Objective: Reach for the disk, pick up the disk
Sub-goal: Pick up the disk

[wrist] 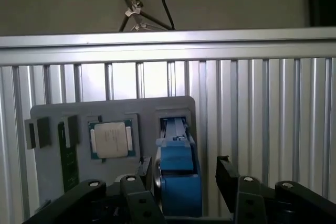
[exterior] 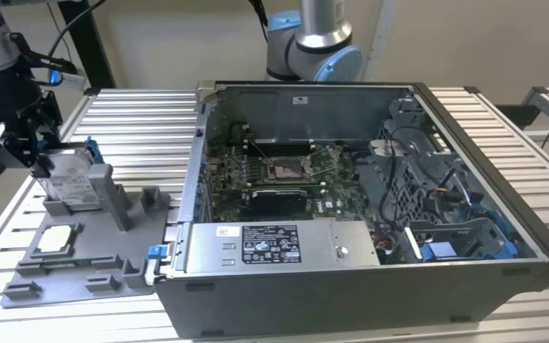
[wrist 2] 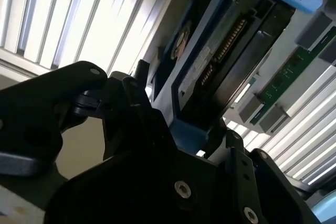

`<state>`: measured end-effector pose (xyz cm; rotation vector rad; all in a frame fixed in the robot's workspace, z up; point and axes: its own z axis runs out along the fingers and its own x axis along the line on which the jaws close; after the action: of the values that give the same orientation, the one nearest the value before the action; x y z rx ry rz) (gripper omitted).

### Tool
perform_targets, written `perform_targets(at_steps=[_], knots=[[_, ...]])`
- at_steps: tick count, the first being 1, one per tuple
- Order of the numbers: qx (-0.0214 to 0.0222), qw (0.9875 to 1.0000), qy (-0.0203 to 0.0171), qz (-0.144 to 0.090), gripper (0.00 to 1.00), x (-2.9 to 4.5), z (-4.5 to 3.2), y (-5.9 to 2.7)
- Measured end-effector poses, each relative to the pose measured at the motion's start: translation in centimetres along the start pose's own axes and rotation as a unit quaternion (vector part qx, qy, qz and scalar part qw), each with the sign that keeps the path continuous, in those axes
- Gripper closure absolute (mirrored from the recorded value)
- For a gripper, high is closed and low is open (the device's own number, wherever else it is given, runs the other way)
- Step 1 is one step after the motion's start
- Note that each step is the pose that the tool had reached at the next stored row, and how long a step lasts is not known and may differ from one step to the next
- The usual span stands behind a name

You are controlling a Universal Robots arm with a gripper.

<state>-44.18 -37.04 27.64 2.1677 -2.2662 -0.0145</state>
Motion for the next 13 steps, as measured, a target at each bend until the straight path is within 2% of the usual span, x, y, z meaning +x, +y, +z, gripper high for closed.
perform_targets(at_steps=[13], knots=[[-0.0001,1.0000,0.0000,0.000,0.00,-0.01,1.42,-0.14]])
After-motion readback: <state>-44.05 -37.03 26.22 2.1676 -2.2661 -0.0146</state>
